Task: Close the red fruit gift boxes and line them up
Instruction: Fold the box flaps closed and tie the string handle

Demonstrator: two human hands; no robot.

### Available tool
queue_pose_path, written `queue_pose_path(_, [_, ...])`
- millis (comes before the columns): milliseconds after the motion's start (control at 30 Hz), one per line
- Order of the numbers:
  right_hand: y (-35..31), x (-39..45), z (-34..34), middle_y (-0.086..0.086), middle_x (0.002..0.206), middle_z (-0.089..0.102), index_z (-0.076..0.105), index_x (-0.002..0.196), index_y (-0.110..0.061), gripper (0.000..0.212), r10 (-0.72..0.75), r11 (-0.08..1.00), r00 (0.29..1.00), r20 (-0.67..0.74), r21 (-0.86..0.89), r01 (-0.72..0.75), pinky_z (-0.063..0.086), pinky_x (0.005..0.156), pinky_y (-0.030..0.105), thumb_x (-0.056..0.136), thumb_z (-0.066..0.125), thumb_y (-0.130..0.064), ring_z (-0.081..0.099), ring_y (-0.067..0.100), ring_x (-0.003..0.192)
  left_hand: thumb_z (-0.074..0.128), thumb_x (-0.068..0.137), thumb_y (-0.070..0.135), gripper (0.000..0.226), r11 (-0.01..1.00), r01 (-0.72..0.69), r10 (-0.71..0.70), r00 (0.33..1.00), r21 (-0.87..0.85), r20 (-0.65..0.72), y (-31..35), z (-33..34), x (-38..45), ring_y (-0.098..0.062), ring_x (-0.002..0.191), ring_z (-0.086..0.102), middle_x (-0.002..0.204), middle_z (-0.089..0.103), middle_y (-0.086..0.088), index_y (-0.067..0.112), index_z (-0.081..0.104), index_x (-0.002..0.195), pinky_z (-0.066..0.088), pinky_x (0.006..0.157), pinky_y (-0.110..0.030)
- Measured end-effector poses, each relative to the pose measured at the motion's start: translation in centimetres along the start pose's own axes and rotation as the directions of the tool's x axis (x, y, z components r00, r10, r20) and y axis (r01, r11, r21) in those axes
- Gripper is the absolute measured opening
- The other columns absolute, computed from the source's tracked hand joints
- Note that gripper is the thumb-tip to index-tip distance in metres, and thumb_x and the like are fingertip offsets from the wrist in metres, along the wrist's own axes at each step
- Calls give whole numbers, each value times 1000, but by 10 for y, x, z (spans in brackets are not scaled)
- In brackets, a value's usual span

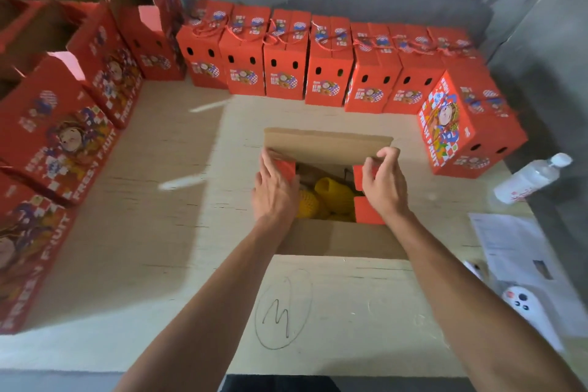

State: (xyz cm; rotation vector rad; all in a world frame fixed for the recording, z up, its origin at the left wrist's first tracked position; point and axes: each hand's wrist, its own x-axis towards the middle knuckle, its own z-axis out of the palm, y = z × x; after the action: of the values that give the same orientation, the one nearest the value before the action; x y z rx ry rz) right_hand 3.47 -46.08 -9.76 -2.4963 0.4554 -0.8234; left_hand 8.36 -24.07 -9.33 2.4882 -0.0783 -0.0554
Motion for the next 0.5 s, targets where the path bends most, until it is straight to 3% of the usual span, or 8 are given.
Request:
queue_pose_path(100, [1,-3,-3,17,87,73,44,112,-5,23,86,996,990,-107,25,-84,57,56,48,104,54,-25,71,42,73,72,86,55,111,997,66,-67,998,-35,-13,-5,-2,8,-36,135,44,165,27,-6,17,0,162,43,103,-51])
queue_pose_path(267, [-2,-9,-13,8,93,75,41,115,-10,48,105,977,974,-201,203,-64,60,58,39,97,68,-45,76,27,81,81,76,53,119,989,17,-28,997,-149,-67,-5,-8,21,-31,143,34,163,31,-7,21,6,163,36,114,-47])
queue_pose_path(333, [-1,-11,-16,5,93,74,46,119,-9,55,131,971,970,-204,223,-84,60,62,36,96,64,-56,75,25,82,84,76,47,112,974,-8,-13,996,-225,-91,-3,-8,22,-26,146,35,161,36,-6,19,15,161,35,118,-42])
queue_pose_path(400, [1,-10,-19,3,91,74,55,112,-15,56,167,965,972,-164,232,-126,59,67,35,96,50,-69,73,23,82,85,76,40,93,934,-56,0,988,-354,-155,-4,-9,20,-22,135,48,148,49,-1,24,32,151,44,112,-41])
queue_pose_path(500, [3,-7,-21,-5,87,72,62,98,-21,56,183,952,977,-108,268,-148,60,70,39,96,42,-74,69,16,81,88,71,52,80,866,-82,-1,986,-494,-166,-6,-13,13,-15,119,61,131,55,9,32,42,134,56,98,-43])
